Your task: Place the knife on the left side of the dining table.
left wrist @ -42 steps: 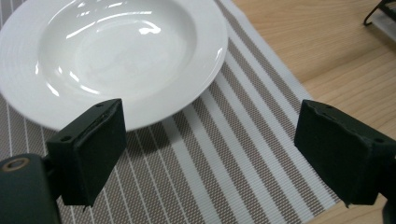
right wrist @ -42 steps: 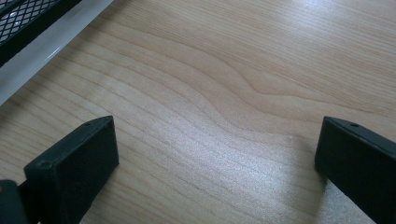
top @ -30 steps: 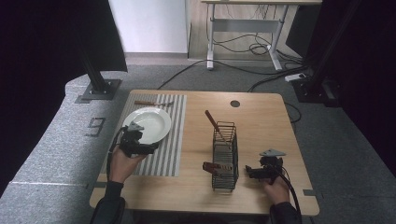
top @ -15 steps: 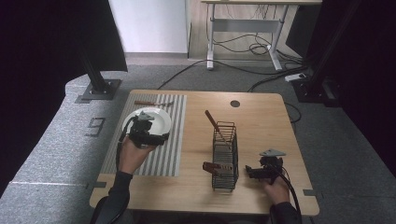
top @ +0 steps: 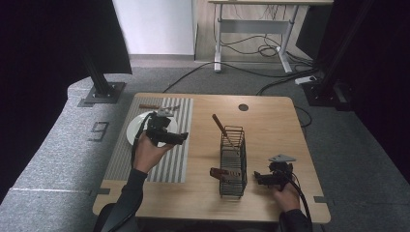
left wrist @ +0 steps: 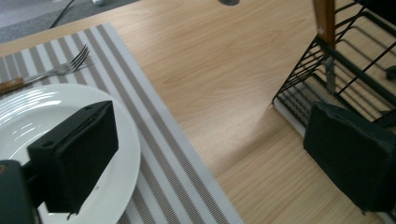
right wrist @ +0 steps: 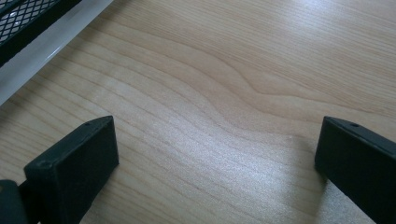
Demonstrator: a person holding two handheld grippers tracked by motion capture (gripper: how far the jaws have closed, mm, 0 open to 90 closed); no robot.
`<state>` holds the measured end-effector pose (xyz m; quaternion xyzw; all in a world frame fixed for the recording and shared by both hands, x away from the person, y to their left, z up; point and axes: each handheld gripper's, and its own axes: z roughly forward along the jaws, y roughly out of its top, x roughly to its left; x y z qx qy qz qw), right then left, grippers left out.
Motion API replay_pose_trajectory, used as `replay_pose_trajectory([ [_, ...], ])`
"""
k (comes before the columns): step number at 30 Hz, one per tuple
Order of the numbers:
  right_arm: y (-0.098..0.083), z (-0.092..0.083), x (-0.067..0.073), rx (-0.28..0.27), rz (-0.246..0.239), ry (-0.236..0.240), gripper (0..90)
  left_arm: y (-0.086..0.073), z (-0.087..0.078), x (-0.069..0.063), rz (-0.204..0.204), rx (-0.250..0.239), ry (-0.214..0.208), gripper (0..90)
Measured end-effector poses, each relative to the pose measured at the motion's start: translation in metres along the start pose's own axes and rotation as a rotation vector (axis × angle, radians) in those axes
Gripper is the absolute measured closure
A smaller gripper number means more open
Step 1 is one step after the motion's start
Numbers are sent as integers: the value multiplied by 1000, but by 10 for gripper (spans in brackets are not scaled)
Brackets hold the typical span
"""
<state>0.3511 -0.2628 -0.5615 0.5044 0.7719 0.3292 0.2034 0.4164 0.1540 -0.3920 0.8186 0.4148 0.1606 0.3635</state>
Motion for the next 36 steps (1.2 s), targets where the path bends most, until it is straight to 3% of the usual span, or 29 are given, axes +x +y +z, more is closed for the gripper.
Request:
replay_pose_trajectory([
  [12,0,0,0,0,0,-1,0,34,12,-22,59,19,-13,19],
  [26,0,0,0,0,0,-1,0,64,33,-36,57,10,-30,61],
  [36,0,0,0,0,0,-1,0,76,49,-46,64,15,-53,142],
])
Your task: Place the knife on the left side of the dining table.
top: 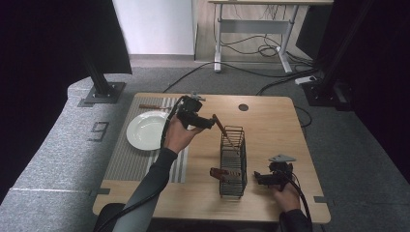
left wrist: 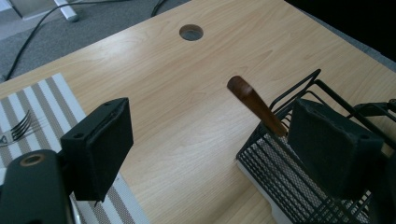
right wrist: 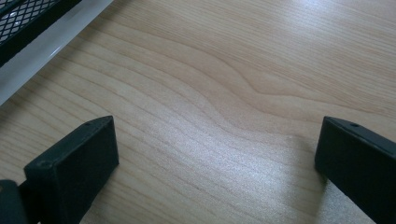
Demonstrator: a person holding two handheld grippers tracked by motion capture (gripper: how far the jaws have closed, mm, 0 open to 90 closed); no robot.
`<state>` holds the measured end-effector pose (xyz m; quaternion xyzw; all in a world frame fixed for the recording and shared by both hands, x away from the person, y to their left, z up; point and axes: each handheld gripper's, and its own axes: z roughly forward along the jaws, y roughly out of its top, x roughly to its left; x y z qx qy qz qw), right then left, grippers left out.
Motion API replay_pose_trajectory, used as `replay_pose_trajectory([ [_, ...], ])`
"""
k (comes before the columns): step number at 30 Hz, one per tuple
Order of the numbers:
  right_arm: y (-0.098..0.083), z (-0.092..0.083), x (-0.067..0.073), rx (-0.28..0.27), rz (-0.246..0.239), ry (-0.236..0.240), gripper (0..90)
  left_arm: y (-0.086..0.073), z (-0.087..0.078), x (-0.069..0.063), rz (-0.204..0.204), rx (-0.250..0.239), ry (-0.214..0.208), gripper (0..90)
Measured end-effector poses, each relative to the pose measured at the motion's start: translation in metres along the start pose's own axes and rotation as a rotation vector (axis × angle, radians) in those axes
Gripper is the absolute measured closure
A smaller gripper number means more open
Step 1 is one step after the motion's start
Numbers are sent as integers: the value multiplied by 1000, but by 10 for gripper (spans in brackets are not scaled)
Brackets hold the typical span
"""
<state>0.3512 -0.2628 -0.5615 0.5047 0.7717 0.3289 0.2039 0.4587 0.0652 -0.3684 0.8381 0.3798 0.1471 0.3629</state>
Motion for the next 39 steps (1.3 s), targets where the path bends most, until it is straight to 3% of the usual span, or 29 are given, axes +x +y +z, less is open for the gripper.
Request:
replay_pose_trajectory([
  [5,0,0,0,0,0,0,0,6,8,-4,-1,1,-10,177],
  [10,0,0,0,0,0,0,0,11,17,-7,-15,14,-28,267],
  [19,0,0,0,0,-1,0,0,11,28,-5,-78,30,-114,488],
  [25,0,0,0,0,-2,0,0,9,34,0,-147,40,-188,551],
  [39,0,0,0,0,-2,-1,0,8,35,3,-191,24,-258,691],
])
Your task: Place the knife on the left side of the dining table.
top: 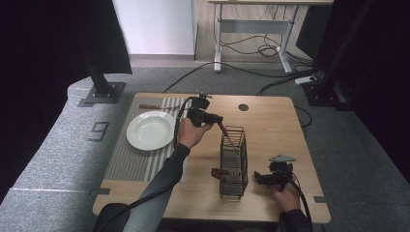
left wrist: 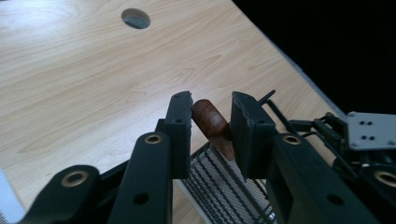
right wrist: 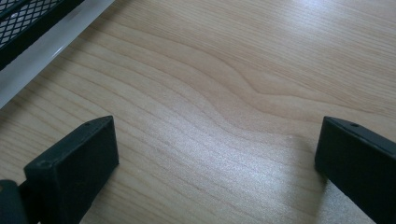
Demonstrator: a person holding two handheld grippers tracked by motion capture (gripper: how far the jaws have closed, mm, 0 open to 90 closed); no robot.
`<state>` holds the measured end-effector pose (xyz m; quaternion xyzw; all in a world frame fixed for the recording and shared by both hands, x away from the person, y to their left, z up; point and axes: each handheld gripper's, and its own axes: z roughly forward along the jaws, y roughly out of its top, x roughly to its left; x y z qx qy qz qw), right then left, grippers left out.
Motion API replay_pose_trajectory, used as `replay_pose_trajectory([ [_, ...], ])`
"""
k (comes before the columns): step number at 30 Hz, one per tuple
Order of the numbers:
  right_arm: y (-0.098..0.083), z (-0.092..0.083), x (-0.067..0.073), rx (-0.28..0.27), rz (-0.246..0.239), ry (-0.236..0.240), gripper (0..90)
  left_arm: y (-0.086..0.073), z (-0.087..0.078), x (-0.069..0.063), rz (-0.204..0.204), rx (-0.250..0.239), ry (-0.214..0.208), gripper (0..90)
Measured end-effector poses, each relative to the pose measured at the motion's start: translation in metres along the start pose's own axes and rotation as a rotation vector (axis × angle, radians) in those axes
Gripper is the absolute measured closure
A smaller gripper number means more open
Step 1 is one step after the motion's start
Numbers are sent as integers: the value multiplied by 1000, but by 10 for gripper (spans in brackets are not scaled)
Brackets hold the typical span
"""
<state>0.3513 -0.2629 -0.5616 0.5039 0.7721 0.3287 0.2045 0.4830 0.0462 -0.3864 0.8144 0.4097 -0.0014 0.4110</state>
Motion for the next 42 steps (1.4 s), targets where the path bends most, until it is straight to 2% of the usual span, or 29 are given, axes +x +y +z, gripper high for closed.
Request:
replay_pose_trajectory([
  [2,0,0,0,0,0,0,0,-1,-1,1,-13,-15,-35,708],
  [3,0,0,0,0,0,0,0,-1,-1,1,-13,-15,-35,714],
  [6,0,0,0,0,3,0,0,-1,-2,1,-29,-33,-80,733],
  [10,0,0,0,1,2,0,0,0,-5,1,-38,-52,-116,761],
  [13,0,0,0,1,3,0,0,2,-10,-1,-24,-68,-106,765],
  [18,0,0,0,1,2,0,0,4,-21,-1,-20,-101,-124,800],
  [28,0,0,0,1,2,0,0,7,-42,-5,14,-141,-124,803],
  [42,0,0,0,2,1,1,0,9,-78,-7,22,-218,-142,803],
])
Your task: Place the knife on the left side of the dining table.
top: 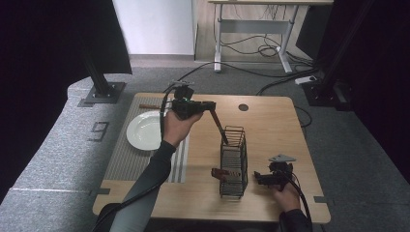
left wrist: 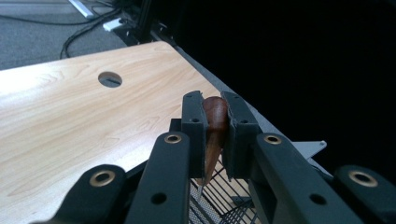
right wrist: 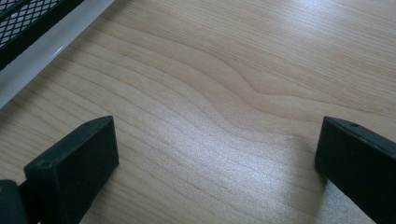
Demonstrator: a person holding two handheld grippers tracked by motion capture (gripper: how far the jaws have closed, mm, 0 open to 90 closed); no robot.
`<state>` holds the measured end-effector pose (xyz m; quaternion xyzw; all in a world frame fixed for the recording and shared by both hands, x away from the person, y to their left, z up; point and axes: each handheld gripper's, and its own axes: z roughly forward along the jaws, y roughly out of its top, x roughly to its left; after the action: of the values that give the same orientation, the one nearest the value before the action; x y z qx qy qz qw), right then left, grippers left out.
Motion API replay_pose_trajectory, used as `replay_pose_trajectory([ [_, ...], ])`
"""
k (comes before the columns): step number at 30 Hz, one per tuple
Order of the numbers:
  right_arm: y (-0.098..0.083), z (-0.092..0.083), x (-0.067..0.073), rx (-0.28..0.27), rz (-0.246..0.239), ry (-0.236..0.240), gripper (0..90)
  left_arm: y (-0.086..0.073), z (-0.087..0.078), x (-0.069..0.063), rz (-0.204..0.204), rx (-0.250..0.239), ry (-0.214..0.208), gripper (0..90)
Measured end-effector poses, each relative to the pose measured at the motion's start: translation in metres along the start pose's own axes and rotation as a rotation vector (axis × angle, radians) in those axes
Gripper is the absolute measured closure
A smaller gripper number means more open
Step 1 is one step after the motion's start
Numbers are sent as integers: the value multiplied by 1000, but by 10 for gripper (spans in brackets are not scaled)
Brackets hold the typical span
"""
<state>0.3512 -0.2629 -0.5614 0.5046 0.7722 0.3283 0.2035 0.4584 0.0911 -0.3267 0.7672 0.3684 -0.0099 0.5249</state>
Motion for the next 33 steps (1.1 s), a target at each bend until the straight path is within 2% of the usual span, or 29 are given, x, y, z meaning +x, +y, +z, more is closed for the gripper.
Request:
replay_pose_trajectory([
  [10,0,0,0,1,1,1,0,8,-33,-9,16,-73,3,803],
  [17,0,0,0,1,1,1,0,10,-62,-14,39,-119,33,804],
  [25,0,0,0,0,-1,0,0,2,-87,-8,35,-157,84,804],
  [33,0,0,0,1,1,1,0,-11,-100,2,22,-168,136,805],
])
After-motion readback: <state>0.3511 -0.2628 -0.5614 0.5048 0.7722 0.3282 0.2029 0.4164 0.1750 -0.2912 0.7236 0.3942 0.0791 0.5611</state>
